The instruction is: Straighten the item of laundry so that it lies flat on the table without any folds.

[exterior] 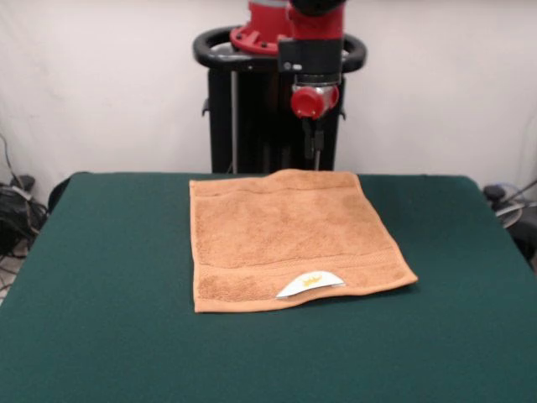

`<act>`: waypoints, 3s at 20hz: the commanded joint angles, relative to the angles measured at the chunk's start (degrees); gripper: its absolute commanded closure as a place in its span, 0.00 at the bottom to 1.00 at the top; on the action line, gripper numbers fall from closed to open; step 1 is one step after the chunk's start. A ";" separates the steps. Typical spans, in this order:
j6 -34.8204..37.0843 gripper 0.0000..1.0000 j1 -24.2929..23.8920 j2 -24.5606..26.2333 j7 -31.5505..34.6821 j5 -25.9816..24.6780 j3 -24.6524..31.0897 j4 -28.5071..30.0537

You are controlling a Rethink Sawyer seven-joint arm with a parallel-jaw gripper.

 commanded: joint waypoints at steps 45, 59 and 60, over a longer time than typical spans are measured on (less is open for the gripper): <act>53.28 0.00 -50.46 -49.09 35.28 -7.03 48.18 5.62; 70.24 0.00 -73.98 -60.62 9.14 11.95 75.13 10.72; 69.21 0.00 -72.90 -58.78 10.75 10.49 74.49 9.90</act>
